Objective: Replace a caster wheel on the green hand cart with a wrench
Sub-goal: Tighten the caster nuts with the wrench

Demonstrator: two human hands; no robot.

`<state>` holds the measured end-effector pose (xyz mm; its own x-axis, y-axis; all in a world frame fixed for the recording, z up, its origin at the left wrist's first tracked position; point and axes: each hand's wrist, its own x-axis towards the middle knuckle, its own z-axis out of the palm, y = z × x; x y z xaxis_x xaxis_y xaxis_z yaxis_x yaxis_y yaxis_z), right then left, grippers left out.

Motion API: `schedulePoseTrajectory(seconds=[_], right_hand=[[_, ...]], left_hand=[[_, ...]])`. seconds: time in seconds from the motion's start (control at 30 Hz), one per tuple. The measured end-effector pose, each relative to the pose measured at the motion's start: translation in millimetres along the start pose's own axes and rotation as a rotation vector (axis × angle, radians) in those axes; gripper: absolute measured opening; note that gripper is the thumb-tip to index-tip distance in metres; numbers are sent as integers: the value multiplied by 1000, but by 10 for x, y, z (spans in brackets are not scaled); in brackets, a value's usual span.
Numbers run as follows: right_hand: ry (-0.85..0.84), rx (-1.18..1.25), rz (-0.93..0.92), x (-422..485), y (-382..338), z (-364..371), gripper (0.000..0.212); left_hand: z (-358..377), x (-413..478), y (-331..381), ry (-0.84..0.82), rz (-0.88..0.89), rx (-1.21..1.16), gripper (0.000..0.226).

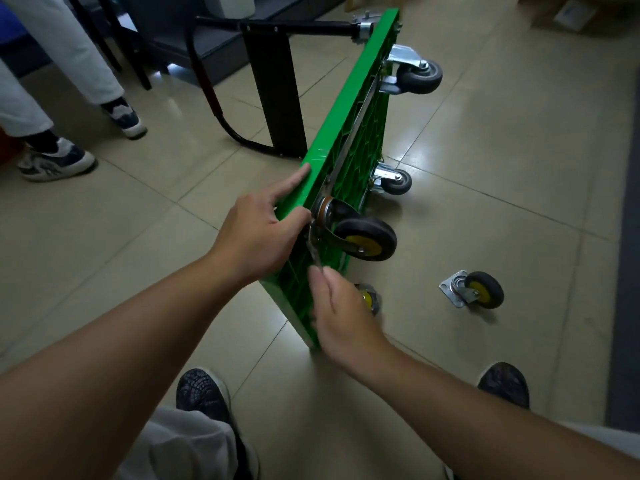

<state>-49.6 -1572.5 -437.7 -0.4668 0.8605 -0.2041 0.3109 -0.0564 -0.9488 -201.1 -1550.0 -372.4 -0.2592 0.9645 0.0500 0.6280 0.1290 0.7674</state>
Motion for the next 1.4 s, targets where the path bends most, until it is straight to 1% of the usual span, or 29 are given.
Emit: schedulePoseTrajectory(seconds=[0.03, 0.1, 0.23, 0.37, 0.47, 0.57, 0.6, 0.67, 0.73, 0.8, 0.87, 0.9, 0.93, 1.0, 1.03, 1.07, 1.1, 1.13, 1.17, 1.23, 1.33, 1.4], right_hand=[[53, -113, -72, 44, 112, -27, 40], [114, -209, -124, 178, 186, -103, 34], [37, -371, -123, 411, 188, -117, 32], [-26, -293, -183, 576, 161, -43, 34], [-65, -257, -172, 685, 103, -14, 32], [-90, -208, -129, 715, 34, 19, 38], [-115, -168, -87, 706, -1, 28, 41], [-216, 1, 42, 657, -126, 55, 43], [-322, 266, 215, 613, -332, 72, 44], [-394, 554, 359, 605, -567, 33, 47], [-449, 787, 387, 563, -724, -90, 45], [-451, 847, 391, 531, -764, -134, 44], [-440, 854, 411, 475, -791, -149, 45], [-321, 741, 401, 340, -636, -56, 46], [-214, 615, 321, 273, -477, 4, 46], [-101, 442, 195, 239, -303, 45, 46], [-13, 249, 69, 250, -151, 45, 47], [41, 64, -33, 291, -31, 12, 46], [69, -80, -93, 353, 52, -36, 43], [76, -268, -135, 466, 85, -142, 37], [46, -431, -203, 610, 106, -166, 34], [41, -462, -223, 673, 137, -138, 36]], left_hand=[[-1, 3, -7, -1, -1, -4, 60], [-15, 29, -34, -2, -9, -15, 60], [-59, 66, -86, -2, -14, -42, 56], [-118, 166, -150, 19, 27, -45, 57], [-140, 248, -163, 60, 23, -59, 57], [-128, 295, -180, 65, 30, -72, 57], [-129, 308, -192, 63, 32, -69, 57], [-141, 326, -207, 60, 38, -56, 57], [-149, 332, -214, 57, 44, -48, 59], [-145, 334, -204, 57, 41, -67, 58], [-122, 330, -187, 71, 46, -63, 56], [-110, 325, -177, 79, 49, -51, 56], [-102, 318, -172, 84, 51, -44, 55], [-103, 310, -168, 72, 44, -48, 56], [-102, 308, -169, 61, 40, -54, 56], [-103, 307, -166, 53, 39, -58, 56], [-100, 308, -157, 48, 38, -56, 56], [-92, 307, -146, 44, 41, -50, 56], [-87, 308, -135, 45, 49, -41, 56], [-81, 303, -123, 51, 59, -34, 57], [-94, 291, -135, 47, 53, -29, 57], [-102, 286, -136, 34, 46, -33, 57]])
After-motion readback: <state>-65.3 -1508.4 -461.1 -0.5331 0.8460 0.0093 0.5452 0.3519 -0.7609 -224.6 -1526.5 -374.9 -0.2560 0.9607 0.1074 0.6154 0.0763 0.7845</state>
